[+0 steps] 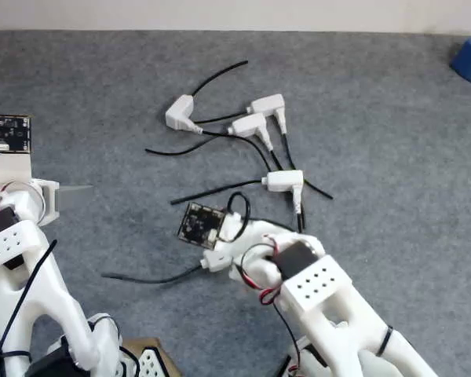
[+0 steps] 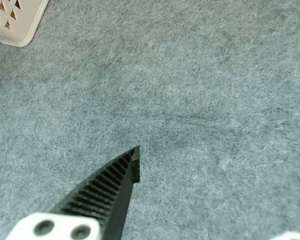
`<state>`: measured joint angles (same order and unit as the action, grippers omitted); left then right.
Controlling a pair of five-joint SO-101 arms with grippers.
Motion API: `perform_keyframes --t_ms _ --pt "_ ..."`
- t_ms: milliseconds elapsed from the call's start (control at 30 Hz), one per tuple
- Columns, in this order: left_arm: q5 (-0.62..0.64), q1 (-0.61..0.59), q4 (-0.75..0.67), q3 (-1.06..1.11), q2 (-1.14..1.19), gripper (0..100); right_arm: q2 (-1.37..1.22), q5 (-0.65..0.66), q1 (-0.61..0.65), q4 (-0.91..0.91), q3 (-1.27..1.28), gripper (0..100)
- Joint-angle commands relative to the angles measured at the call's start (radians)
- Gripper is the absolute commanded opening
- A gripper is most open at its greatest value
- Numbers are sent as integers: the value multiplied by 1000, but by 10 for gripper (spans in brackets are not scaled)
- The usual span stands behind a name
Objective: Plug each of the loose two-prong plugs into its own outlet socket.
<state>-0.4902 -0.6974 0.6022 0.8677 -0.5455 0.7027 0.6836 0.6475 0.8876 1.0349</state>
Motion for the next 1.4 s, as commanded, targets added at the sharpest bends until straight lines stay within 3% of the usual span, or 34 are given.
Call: perform_keyframes --t_ms 0,500,667,833,1133,1367 --pt "-18 -5 -15 -5 -2 537 -119 -41 -35 -44 -84 6" --pt "-61 -5 -15 -4 -2 537 -188 -118 -51 -42 -223 6" --pt "-61 -1 -15 -2 -2 537 -186 -292 -107 -42 -251 6" --pt "-63 15 -18 28 -2 537 -186 -589 -133 -42 -317 6" --pt "-58 19 -92 56 -1 537 -186 -967 -84 35 -343 6" --pt "-58 19 -92 56 -1 537 -185 -1091 -71 58 -312 6"
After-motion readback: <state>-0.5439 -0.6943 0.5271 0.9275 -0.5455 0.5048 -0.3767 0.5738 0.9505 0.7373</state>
